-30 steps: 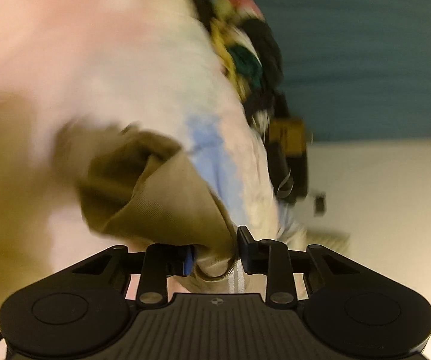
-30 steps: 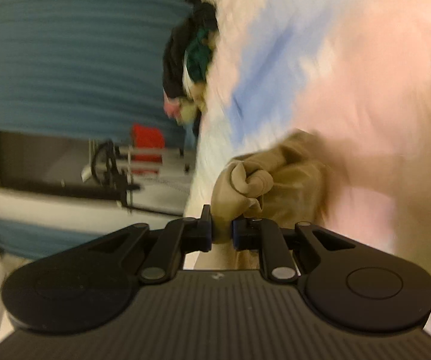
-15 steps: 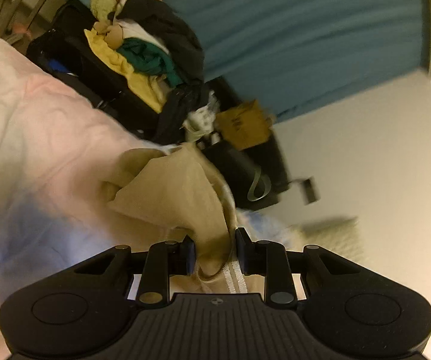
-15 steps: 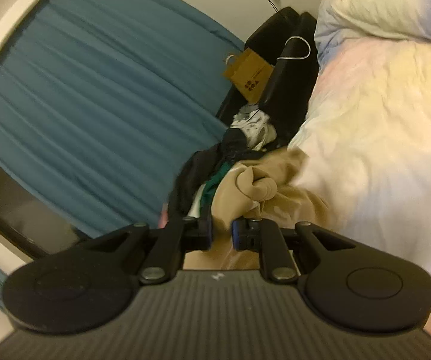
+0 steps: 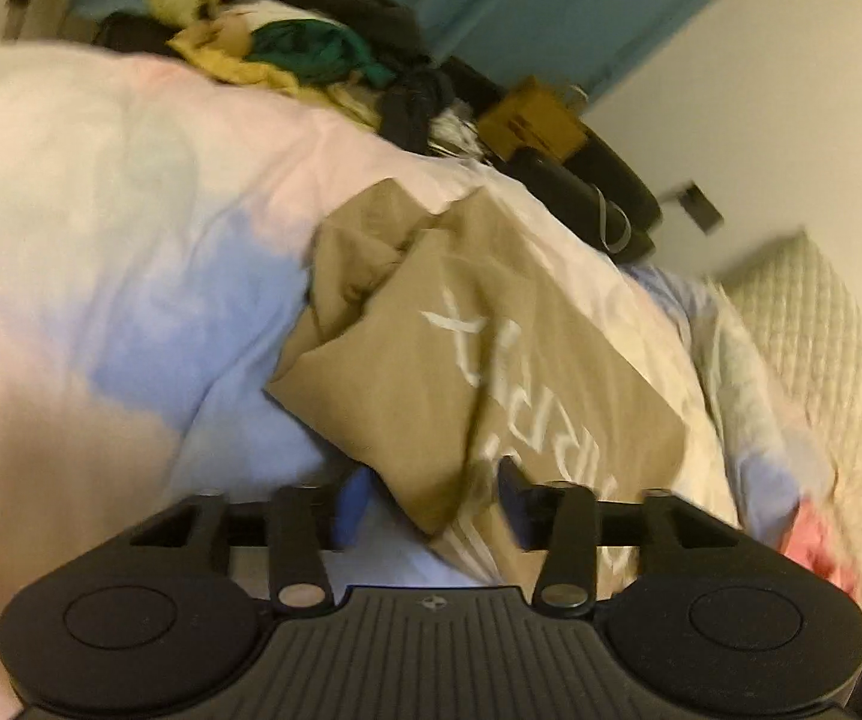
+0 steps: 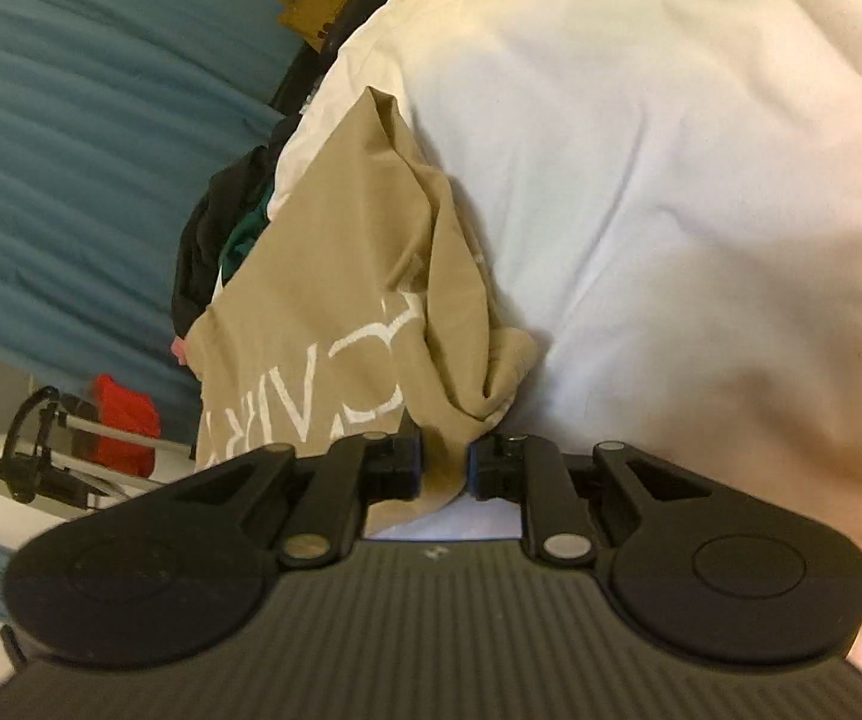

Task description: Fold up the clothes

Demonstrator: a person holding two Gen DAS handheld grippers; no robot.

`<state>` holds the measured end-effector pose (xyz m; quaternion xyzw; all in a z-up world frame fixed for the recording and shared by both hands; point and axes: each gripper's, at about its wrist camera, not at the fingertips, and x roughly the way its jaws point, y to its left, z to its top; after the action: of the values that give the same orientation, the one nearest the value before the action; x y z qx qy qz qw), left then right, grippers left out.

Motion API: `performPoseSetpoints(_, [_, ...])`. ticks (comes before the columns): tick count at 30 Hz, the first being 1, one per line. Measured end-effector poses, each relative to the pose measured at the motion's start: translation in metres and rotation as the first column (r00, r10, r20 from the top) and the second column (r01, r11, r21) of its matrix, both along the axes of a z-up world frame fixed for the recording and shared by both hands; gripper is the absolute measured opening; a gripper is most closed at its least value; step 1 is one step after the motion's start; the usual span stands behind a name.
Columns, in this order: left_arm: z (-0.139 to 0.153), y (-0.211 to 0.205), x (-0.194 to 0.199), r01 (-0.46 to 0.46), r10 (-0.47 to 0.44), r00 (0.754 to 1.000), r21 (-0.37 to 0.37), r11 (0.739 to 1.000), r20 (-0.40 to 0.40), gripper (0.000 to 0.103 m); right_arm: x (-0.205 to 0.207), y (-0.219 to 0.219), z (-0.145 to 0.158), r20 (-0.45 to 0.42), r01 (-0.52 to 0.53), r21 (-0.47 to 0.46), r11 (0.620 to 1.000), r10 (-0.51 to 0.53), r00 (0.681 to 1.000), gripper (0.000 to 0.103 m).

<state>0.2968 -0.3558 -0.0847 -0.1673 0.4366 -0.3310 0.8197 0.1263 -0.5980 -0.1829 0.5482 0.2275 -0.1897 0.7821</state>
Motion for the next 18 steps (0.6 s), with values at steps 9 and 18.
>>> performPoseSetpoints(9, [0.096,0.013,-0.066,0.051,-0.071,0.985,0.125,0.991,0.159,0.082,-0.032,0.037,0.088,-0.116,-0.13,-0.174,0.976,0.111,0.987,0.019])
performPoseSetpoints(18, [0.202,0.059,-0.173,0.047,-0.128,0.917,0.217,0.975,0.377,0.103,-0.097,0.094,0.198,-0.068,-0.214,-0.434,0.875,0.205,0.976,0.052])
